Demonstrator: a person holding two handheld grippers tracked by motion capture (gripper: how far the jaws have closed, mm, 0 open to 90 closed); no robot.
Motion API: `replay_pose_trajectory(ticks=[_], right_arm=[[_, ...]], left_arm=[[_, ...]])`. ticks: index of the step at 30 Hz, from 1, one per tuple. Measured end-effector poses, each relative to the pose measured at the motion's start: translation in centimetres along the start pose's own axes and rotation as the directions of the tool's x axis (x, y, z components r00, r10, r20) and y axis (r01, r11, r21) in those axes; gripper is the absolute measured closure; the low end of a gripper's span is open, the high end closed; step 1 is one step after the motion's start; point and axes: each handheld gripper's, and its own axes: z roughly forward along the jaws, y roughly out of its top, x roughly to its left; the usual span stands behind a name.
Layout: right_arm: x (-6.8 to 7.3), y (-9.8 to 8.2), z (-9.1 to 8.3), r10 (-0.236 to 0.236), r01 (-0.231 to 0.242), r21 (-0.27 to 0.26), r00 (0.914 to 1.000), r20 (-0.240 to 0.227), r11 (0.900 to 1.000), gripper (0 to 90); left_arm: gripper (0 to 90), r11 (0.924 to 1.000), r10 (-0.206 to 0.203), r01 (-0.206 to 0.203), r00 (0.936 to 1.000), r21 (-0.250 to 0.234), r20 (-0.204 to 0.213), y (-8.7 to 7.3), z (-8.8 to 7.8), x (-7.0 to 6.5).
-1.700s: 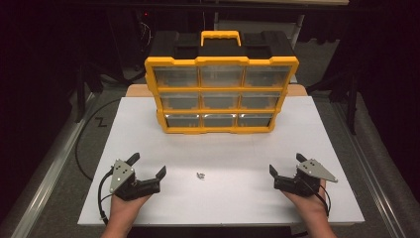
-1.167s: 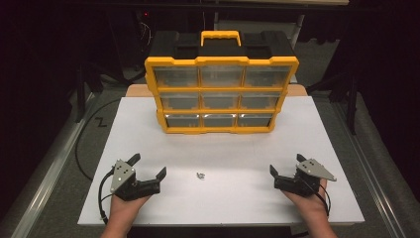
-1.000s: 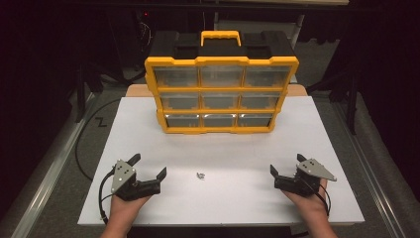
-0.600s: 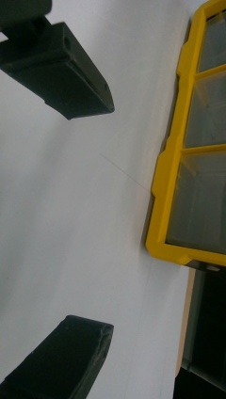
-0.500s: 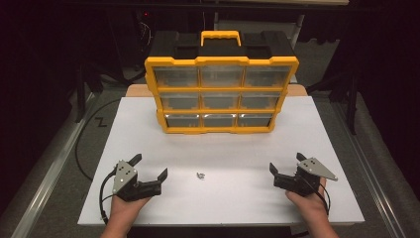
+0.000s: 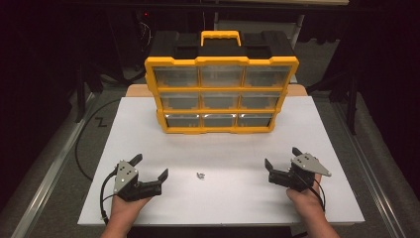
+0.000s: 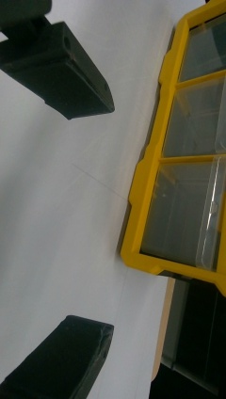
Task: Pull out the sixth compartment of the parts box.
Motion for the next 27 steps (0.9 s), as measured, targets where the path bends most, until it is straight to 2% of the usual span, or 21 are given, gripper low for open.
replay_pose_trajectory(ticks=[18, 23, 27], right_arm=[[-0.4, 1.9, 3.1, -0.010, 0.010, 0.002, 0.9999, -0.013, 1.000, 0.9], [-0.5, 2.2, 3.9, -0.003, 0.003, 0.011, 1.0000, -0.002, 1.000, 1.0], [-0.6, 2.6, 4.6, -0.006, 0.006, -0.004, 0.9999, -0.013, 1.000, 1.0]], left_arm=[[0.9, 1.0000, 0.009, -0.009, 1.0000, 0.000, -0.004, 0.0, 0.0, -0.1], [0.9, 0.9999, 0.013, -0.013, 0.9999, 0.000, -0.003, 0.0, 0.1, -0.1], [0.9, 0.9999, 0.014, -0.014, 0.9999, 0.000, -0.007, -0.1, 0.1, -0.1]])
